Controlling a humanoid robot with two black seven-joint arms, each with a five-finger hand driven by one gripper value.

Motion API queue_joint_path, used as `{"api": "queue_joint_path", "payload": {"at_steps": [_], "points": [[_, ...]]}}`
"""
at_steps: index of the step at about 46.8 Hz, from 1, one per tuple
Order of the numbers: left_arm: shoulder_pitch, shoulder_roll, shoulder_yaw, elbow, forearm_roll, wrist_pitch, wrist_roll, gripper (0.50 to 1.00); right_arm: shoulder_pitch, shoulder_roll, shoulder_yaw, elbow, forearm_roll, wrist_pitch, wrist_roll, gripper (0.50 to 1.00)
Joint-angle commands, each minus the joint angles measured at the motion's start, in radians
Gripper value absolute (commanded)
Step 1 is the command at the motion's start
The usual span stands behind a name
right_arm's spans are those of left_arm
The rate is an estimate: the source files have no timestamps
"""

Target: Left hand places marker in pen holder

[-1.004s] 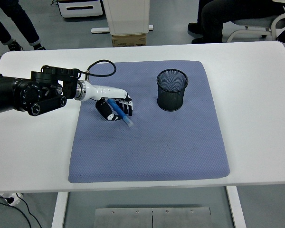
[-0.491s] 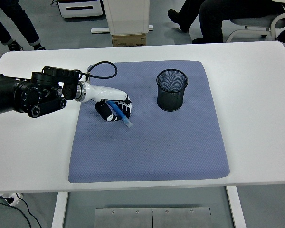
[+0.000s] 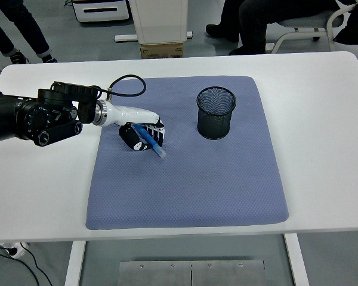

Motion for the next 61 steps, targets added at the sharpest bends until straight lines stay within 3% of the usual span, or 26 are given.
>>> {"api": "queue_joint_path", "payload": {"at_steps": [1, 26, 47, 61], "points": [[-0.004, 0.002, -0.007, 0.0, -0.025, 0.0, -0.009, 0.5, 0.0, 0.0, 0.0, 0.0, 0.0, 0.0, 0.0, 1.0], [-0.08, 0.026, -0.041, 0.002, -0.162, 0.0, -0.012, 0.5, 0.0, 0.0, 0.0, 0.0, 0.0, 0.0, 0.0, 1.0], [-0.116, 0.026, -0.147, 0.0, -0.216, -0.012, -0.011, 0.5, 0.0, 0.0, 0.0, 0.0, 0.0, 0.0, 0.0, 1.0], [-0.105, -0.012, -0.262, 0.0, -0.3, -0.02, -0.011, 0.5, 0.0, 0.0, 0.0, 0.0, 0.0, 0.0, 0.0, 1.0]]}}
